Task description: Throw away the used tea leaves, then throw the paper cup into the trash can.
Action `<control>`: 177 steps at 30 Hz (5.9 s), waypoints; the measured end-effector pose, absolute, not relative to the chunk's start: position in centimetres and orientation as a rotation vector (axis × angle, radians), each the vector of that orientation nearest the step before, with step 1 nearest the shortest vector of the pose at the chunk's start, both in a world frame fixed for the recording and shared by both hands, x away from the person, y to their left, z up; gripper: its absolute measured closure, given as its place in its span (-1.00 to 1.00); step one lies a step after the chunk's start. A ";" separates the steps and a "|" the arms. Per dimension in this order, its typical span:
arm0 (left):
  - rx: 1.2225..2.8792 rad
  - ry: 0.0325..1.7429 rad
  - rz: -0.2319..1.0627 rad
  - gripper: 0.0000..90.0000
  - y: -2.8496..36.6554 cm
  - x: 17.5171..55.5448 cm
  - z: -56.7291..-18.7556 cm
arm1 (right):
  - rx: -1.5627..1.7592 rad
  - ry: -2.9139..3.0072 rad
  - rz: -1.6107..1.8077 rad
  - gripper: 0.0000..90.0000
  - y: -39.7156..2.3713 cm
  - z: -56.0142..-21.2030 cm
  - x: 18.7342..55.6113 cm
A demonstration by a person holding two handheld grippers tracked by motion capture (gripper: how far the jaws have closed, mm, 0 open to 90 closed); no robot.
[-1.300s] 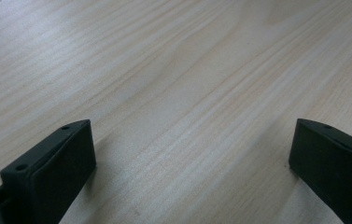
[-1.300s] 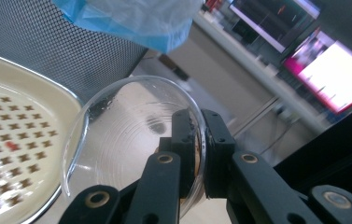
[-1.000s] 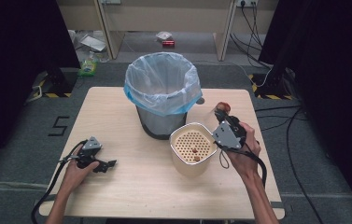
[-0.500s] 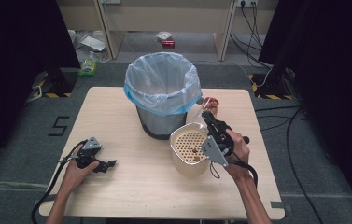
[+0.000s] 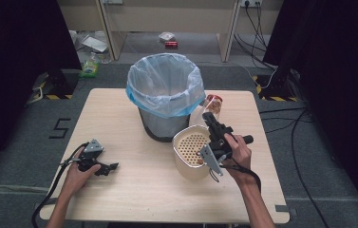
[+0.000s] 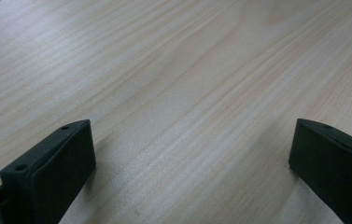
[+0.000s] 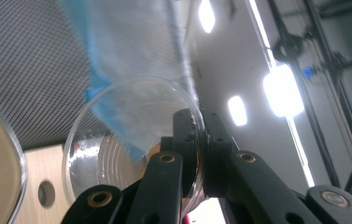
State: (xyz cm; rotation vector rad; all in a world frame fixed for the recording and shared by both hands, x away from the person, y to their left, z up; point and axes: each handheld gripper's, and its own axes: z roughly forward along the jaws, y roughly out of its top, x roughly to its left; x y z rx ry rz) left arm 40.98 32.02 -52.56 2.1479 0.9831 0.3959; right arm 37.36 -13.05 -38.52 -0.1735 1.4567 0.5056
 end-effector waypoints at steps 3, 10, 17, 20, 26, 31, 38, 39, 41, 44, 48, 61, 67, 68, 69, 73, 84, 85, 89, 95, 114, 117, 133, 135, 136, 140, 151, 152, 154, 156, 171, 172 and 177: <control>2.148 0.983 0.396 -1.00 32.0 41.0 -52.6 | -0.137 1.437 0.536 0.94 -13.1 -38.4 37.4; 2.148 0.983 0.396 -1.00 32.0 41.0 -52.6 | -0.220 1.451 0.469 0.93 -12.6 -39.3 37.6; 2.148 0.983 0.396 -1.00 32.0 41.0 -52.6 | -0.218 1.440 0.473 0.93 -12.6 -39.5 37.5; 2.148 0.983 0.396 -1.00 32.0 41.0 -52.6 | -0.243 1.423 0.456 0.93 -12.5 -39.7 37.4; 2.148 0.983 0.397 -1.00 32.0 41.0 -52.6 | -0.294 1.402 0.424 0.94 -12.2 -40.5 37.1; 2.148 0.983 0.397 -1.00 32.0 41.0 -52.6 | -0.240 1.388 0.453 0.94 -12.6 -40.6 37.0; 2.148 0.983 0.397 -1.00 32.0 41.0 -52.6 | -0.290 1.387 0.405 0.94 -12.5 -41.0 36.9; 2.148 0.983 0.397 -1.00 32.0 41.0 -52.6 | -0.292 1.379 0.409 0.94 -12.5 -40.9 36.9; 2.147 0.983 0.397 -1.00 32.0 41.0 -52.6 | -0.279 1.373 0.409 0.94 -12.5 -40.9 37.1; 2.148 0.983 0.397 -1.00 32.0 41.0 -52.6 | -0.256 1.369 0.430 0.94 -12.5 -40.7 37.1; 2.149 0.982 0.397 -1.00 32.0 41.0 -52.6 | -0.235 1.377 0.452 0.94 -12.6 -40.5 37.2; 2.149 0.982 0.397 -1.00 32.0 41.0 -52.6 | 0.162 1.543 0.812 0.94 -14.8 -39.4 37.8; 2.148 0.983 0.397 -1.00 32.0 41.0 -52.6 | 0.455 1.617 1.053 0.93 -16.5 -38.5 38.7; 2.148 0.983 0.397 -1.00 32.0 41.0 -52.6 | 0.455 1.617 1.053 0.93 -16.5 -38.5 38.7; 2.148 0.984 0.396 -1.00 32.0 41.0 -52.6 | 0.541 1.641 1.117 0.93 -17.0 -38.0 39.0; 2.148 0.983 0.397 -1.00 32.0 41.0 -52.6 | 0.673 1.685 1.208 0.93 -17.9 -37.2 39.5; 2.148 0.984 0.395 -1.00 32.0 41.0 -52.6 | 0.941 1.731 1.318 0.93 -20.1 -35.7 42.2; 2.148 0.984 0.396 -1.00 32.0 41.0 -52.6 | 0.956 1.738 1.321 0.93 -20.2 -35.6 42.5; 2.148 0.984 0.395 -1.00 32.0 41.0 -52.6 | 1.022 1.739 1.378 0.93 -20.8 -34.9 43.4; 2.149 0.984 0.395 -1.00 32.0 41.0 -52.6 | 1.029 1.742 1.359 0.93 -21.2 -32.7 44.2; 2.148 0.984 0.396 -1.00 32.0 41.0 -52.6 | 0.939 1.665 1.477 0.92 -18.5 -23.6 46.3; 2.148 0.984 0.396 -1.00 32.0 41.0 -52.6 | 0.904 1.693 1.487 0.92 -16.8 -22.6 46.6; 2.148 0.984 0.396 -1.00 32.0 41.0 -52.6 | 0.850 1.901 1.429 0.84 -8.1 -23.7 50.7; 2.148 0.984 0.396 -1.00 32.0 41.0 -52.6 | 0.869 1.908 1.424 0.74 -7.6 -24.1 51.2; 2.148 0.984 0.396 -1.00 32.0 41.0 -52.6 | 0.881 1.918 1.430 0.70 -7.5 -24.3 51.5; 2.148 0.983 0.396 -1.00 32.0 41.0 -52.6 | 0.922 1.925 1.446 0.54 -7.3 -24.7 52.0; 2.148 0.983 0.396 -1.00 32.0 41.0 -52.6 | 0.943 1.921 1.447 0.31 -11.1 -24.1 50.6; 2.148 0.983 0.397 -1.00 32.0 41.0 -52.6 | 0.946 1.914 1.445 0.29 -11.6 -24.1 50.4; 2.148 0.983 0.396 -1.00 32.0 41.0 -52.6 | 0.956 1.906 1.440 0.27 -12.8 -24.2 50.0; 2.149 0.983 0.396 -1.00 32.0 41.0 -52.6 | 0.961 1.901 1.413 0.25 -14.2 -24.4 49.6; 2.149 0.984 0.395 -1.00 32.0 41.0 -52.6 | 1.130 1.966 1.178 0.04 -23.8 -32.3 45.8; 2.149 0.984 0.395 -1.00 32.0 41.0 -52.6 | 1.134 1.973 1.166 0.03 -24.1 -32.9 45.5; 2.148 0.984 0.395 -1.00 32.0 41.0 -52.6 | 1.167 1.992 1.147 0.02 -25.2 -35.4 44.5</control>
